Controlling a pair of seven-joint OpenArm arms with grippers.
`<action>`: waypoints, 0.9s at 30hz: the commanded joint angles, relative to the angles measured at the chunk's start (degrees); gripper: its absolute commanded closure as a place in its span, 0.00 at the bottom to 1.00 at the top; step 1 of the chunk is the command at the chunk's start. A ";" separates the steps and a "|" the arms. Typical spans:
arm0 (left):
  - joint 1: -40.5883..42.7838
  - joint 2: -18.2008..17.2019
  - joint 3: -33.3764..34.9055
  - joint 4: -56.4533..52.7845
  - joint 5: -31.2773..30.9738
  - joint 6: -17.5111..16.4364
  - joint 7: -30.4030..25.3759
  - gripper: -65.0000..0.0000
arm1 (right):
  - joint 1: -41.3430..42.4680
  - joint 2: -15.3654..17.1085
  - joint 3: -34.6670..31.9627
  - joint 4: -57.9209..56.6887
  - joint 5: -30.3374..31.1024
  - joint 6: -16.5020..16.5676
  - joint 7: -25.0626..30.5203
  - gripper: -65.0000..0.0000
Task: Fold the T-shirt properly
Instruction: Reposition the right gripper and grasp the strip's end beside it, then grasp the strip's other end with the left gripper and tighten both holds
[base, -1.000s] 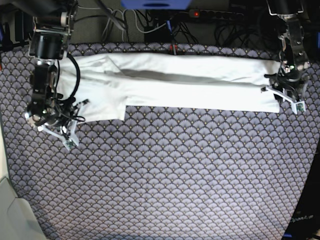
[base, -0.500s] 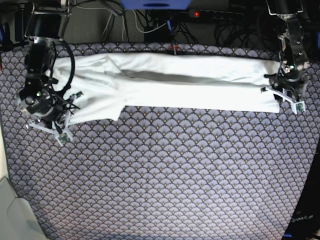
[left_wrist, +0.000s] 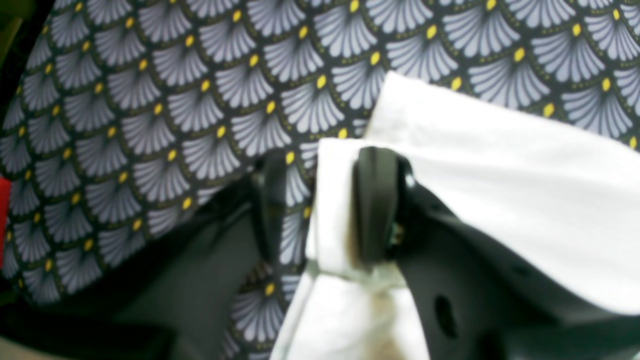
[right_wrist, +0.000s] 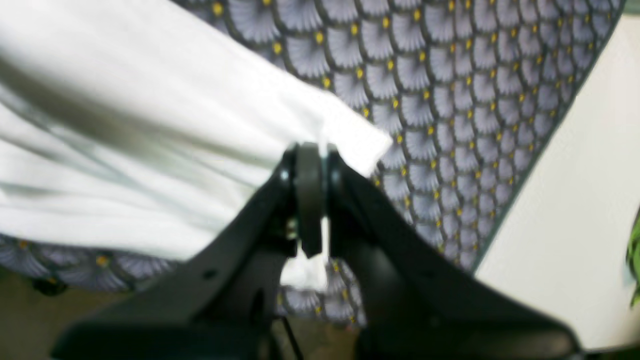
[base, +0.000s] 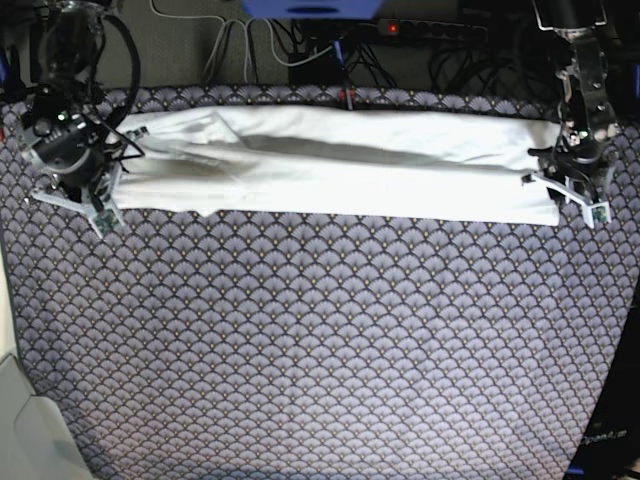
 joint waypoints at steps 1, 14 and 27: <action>-0.02 -0.94 -0.14 0.45 0.21 -0.10 0.79 0.63 | -0.08 0.64 1.09 1.12 -0.67 -0.25 0.21 1.00; 0.25 -1.03 -0.14 0.10 0.21 -0.19 0.79 0.63 | -4.74 -1.03 3.03 0.94 -0.67 -0.25 0.30 1.00; 3.06 -1.12 -0.14 0.80 0.21 -0.19 0.79 0.53 | -4.03 -2.08 1.27 -1.70 -0.67 -0.25 0.39 1.00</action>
